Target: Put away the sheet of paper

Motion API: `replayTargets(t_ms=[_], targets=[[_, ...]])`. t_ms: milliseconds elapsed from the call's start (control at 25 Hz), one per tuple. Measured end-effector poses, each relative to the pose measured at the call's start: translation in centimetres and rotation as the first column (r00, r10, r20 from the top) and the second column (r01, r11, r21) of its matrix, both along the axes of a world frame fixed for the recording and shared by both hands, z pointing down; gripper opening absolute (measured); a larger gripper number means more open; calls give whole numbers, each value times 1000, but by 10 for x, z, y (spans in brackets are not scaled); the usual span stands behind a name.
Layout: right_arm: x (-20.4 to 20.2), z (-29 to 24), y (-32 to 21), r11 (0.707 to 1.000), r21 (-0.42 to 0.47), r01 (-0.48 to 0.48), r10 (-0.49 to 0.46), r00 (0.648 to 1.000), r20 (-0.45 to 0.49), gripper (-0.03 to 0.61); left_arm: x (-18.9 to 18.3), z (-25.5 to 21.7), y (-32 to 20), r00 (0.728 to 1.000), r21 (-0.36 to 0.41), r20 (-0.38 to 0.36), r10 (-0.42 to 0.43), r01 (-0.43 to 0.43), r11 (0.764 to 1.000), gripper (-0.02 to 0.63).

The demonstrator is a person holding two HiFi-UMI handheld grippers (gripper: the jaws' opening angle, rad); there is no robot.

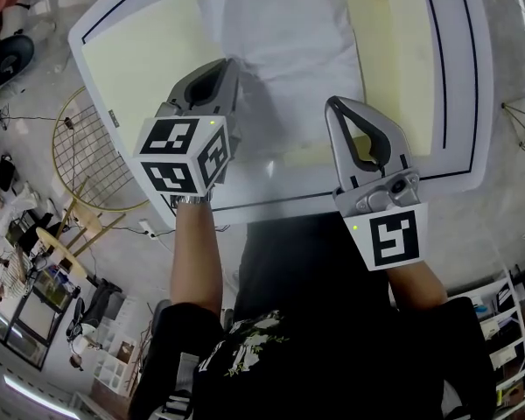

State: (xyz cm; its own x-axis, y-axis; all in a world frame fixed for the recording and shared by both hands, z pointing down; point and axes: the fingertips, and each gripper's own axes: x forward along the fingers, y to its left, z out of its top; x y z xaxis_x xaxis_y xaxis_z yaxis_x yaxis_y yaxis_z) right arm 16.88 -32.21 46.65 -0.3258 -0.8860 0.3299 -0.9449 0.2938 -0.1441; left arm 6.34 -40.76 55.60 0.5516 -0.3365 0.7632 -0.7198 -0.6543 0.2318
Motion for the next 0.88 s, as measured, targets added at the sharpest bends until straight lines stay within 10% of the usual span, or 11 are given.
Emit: replayTargets(t_ms=[880], targets=[[-3, -4, 5, 996, 88, -3, 12, 995, -98, -2, 56, 5, 13, 991, -59, -133, -6, -2, 998, 0]])
